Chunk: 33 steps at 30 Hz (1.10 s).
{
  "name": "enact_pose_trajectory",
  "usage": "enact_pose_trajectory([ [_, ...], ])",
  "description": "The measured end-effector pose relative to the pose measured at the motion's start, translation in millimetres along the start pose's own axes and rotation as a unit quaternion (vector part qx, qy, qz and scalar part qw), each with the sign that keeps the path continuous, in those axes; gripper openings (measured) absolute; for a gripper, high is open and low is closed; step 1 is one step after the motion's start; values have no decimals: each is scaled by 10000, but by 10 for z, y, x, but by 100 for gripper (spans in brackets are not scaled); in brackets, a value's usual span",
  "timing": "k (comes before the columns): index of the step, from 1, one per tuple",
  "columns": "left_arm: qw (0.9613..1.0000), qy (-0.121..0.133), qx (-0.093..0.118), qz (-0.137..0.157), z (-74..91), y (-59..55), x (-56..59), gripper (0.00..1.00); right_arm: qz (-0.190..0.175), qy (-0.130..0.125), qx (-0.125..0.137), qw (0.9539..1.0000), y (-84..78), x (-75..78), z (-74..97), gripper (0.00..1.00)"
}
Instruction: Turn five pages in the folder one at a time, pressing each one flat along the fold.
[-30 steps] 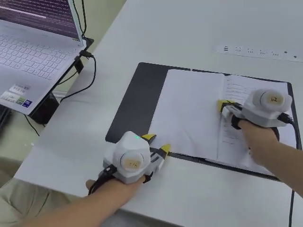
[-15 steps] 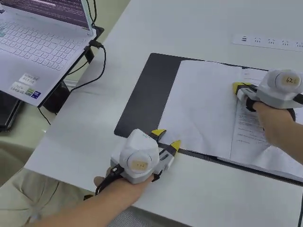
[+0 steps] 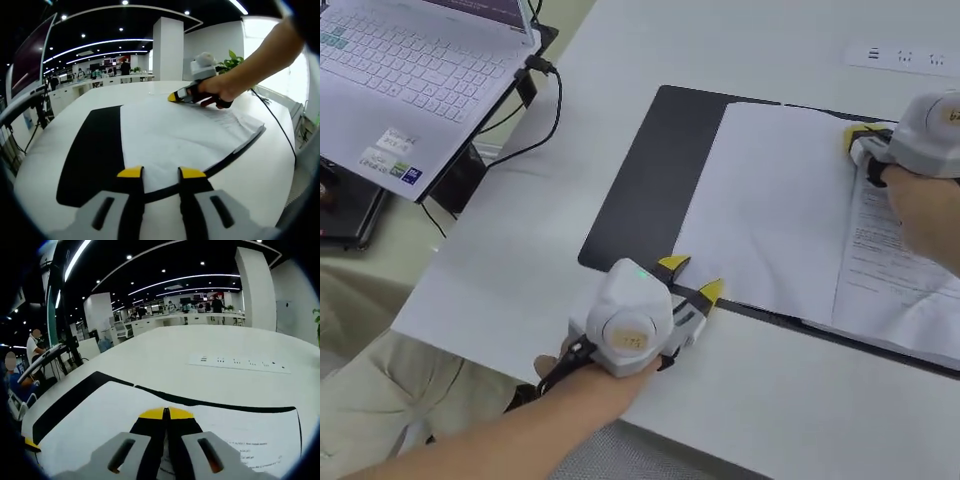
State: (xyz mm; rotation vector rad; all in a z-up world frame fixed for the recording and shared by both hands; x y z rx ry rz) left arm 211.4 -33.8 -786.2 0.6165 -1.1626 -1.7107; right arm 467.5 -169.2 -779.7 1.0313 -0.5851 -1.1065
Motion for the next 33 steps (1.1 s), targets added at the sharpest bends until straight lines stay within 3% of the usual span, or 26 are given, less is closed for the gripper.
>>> enact_pose_trajectory([
  [4,10000,5,-13,20,2,3,3,26,44,-45,4,10000,22,29,-65,0],
  [11,10000,6,-8,21,1,0,3,26,-185,-93,-67,9998,21,56,-96,0],
  [33,10000,26,42,62,6,2,-2,26,-240,74,-186,9995,-254,-224,468,0],
])
Point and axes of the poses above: the centre of the closed fingertips' face, and the gripper's own axes: z roughly backward along the fingers, x roughly to its right, y roughly out of its top, the point moved 1 cm from there along z, roughly backward along the fingers, and after that the axes turned 6 degrees about -y, right-handed, at the moved point
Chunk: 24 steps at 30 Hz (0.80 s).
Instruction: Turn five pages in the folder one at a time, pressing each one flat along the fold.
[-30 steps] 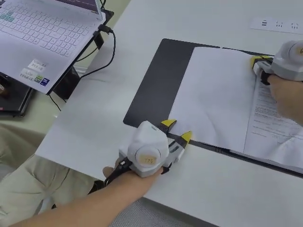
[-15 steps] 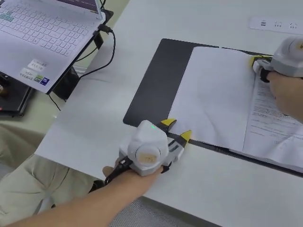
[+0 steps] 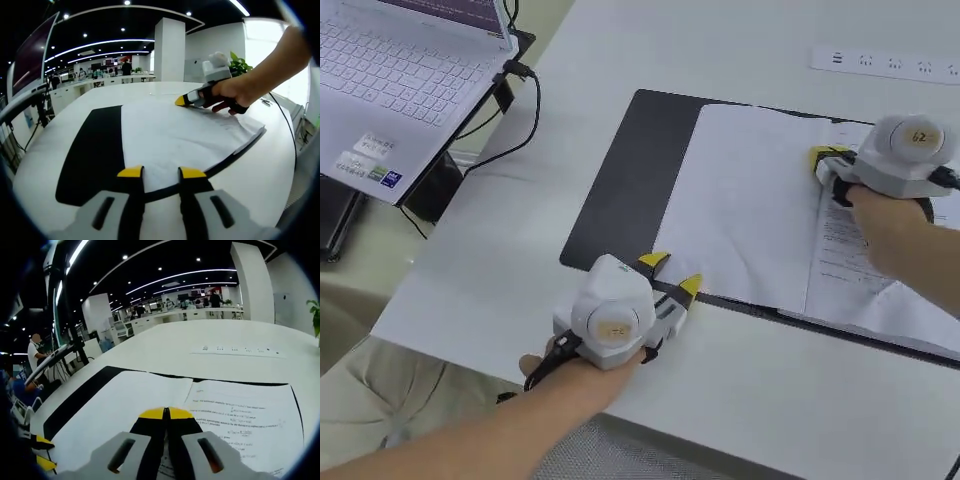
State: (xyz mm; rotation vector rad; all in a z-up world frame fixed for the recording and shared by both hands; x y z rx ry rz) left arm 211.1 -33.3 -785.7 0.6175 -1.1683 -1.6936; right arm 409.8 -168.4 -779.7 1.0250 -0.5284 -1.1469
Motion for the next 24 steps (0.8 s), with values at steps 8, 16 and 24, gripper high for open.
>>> enact_pose_trajectory([
  [8,10000,-1,28,0,3,3,-3,26,-38,11,-15,10000,-57,-118,281,0],
  [16,10000,3,28,8,4,3,-6,26,116,79,-95,9999,-143,-214,540,0],
  [24,10000,7,28,33,2,-3,-9,26,175,119,-137,9997,-218,-278,730,0],
])
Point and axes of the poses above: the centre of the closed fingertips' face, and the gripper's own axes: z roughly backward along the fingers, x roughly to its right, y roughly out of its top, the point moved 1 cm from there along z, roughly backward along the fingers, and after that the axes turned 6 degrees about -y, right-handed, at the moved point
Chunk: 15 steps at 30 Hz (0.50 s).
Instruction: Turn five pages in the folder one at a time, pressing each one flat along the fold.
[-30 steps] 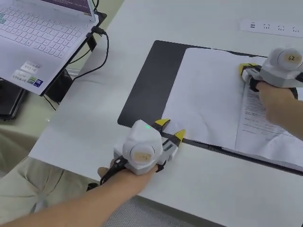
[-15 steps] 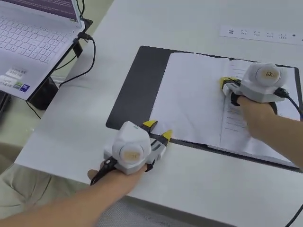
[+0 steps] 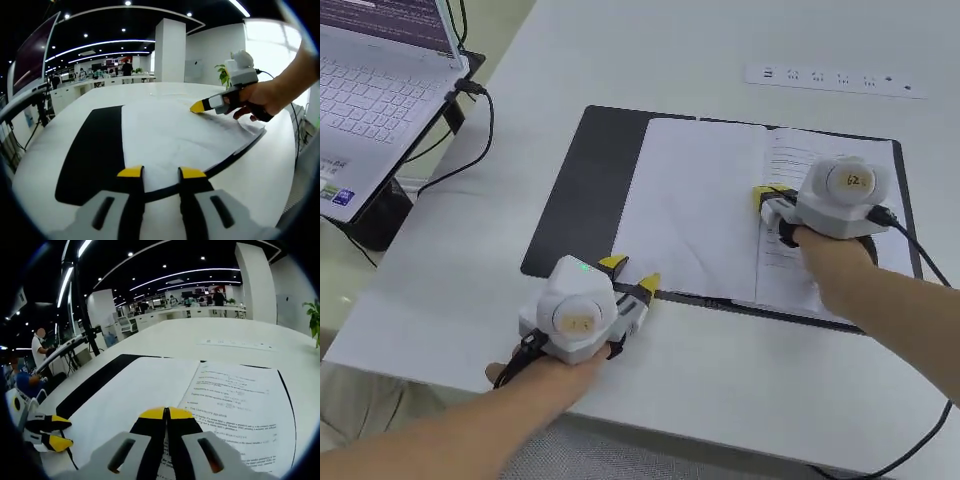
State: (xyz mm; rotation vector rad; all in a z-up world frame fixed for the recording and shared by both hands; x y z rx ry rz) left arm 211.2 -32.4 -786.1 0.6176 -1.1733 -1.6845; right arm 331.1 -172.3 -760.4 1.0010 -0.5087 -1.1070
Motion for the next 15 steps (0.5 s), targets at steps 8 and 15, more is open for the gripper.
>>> enact_pose_trajectory([
  [8,10000,-6,0,-24,9,3,7,26,191,136,-94,9997,-129,-79,173,0],
  [15,10000,-6,14,-15,17,14,17,26,255,207,-85,9994,-255,-191,341,0],
])
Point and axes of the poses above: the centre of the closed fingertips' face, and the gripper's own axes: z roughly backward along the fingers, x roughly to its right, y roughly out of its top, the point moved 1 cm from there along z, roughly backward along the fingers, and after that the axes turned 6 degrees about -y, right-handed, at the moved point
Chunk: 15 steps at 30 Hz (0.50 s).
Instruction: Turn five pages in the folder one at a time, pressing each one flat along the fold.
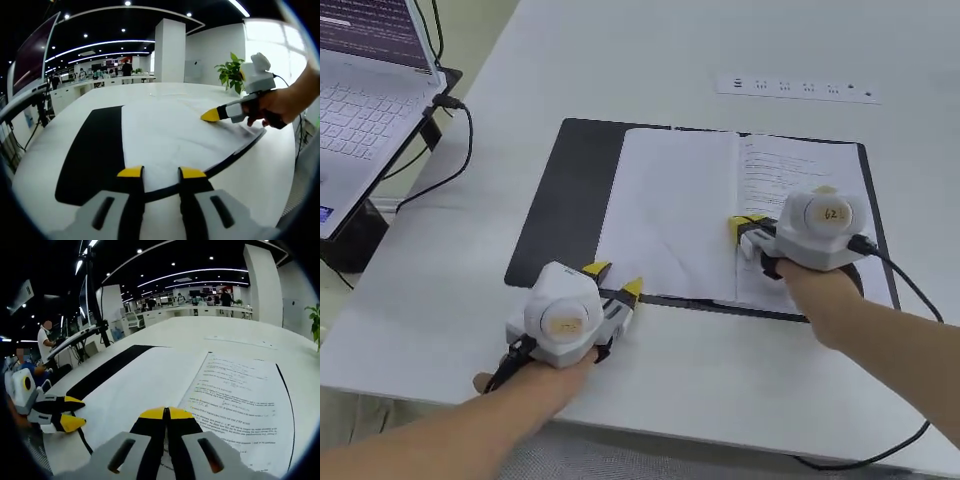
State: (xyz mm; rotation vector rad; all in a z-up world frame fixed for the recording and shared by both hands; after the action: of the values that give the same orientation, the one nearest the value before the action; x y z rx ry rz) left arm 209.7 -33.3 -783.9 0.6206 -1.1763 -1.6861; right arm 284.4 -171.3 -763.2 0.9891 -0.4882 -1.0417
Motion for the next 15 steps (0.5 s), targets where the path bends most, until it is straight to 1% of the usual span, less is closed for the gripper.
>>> enact_pose_trajectory([
  [2,10000,1,-1,2,1,1,1,26,6,24,-13,10000,-23,-38,35,0],
  [4,10000,4,3,20,0,3,1,26,93,71,-32,9999,-62,-79,70,0],
  [5,10000,5,3,28,0,3,1,26,99,94,-51,9999,-86,-78,64,0],
  [8,10000,5,5,25,2,5,5,26,134,119,-90,9998,-150,-116,117,0],
  [15,10000,2,8,16,5,5,8,26,151,128,-151,9997,-310,-199,298,0],
])
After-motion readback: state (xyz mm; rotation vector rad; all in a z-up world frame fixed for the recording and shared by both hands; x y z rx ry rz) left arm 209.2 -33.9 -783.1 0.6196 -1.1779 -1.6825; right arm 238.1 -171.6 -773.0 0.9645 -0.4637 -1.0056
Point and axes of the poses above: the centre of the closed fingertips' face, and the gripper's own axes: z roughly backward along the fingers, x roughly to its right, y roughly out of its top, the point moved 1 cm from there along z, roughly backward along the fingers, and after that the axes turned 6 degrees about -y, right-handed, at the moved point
